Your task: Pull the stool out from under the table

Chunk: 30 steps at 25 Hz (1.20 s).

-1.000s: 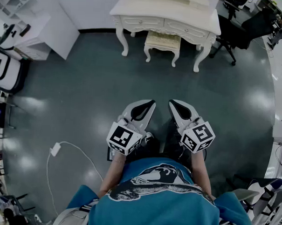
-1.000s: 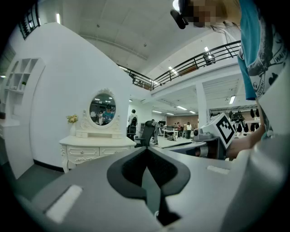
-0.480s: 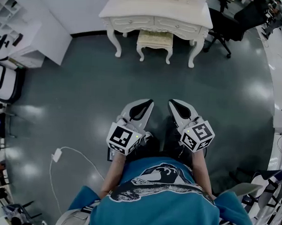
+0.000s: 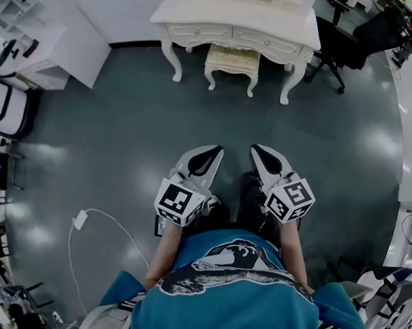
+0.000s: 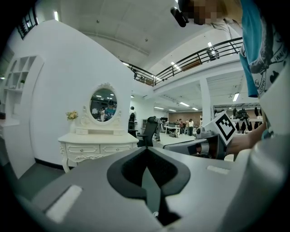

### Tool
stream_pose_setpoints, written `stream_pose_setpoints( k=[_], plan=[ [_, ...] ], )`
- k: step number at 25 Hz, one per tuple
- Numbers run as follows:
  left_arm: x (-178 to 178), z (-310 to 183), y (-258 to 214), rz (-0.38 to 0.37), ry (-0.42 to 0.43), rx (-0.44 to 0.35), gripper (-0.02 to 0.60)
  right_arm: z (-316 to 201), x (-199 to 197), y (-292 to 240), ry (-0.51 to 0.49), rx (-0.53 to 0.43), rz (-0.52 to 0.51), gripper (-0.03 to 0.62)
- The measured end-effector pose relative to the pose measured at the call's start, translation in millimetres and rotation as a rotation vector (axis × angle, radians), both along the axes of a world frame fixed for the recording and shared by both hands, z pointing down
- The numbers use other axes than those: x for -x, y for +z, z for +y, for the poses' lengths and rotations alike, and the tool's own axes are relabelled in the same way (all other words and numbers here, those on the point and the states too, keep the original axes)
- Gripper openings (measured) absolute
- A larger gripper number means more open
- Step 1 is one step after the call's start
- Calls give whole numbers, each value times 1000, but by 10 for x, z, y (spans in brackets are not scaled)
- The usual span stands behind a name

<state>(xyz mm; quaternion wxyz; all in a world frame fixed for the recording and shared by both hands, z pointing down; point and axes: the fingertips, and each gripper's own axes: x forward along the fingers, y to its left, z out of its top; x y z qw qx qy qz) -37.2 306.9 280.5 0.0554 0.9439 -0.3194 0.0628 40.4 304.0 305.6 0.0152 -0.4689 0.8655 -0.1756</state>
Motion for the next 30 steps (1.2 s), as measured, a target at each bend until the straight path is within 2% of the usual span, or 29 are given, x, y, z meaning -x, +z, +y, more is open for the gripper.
stream_pose_setpoints(
  k=[9,16,22,30],
  plan=[
    [-308,-746,-45,16,-79,17,14,-729,-440,20,-43,27,-8,8],
    [-822,-1493,-198,19,-130,9,14,-1456,-1151,-78,-42,40,-15,6],
    [-1123,-1833,-172,-52,-185,16,14,-1843,-1641,-84,-36,51,-50,6],
    [-1370,-2081,-130,-86,-225,11,14,-2109,-1835,60,-74,66,-79,6]
  ],
)
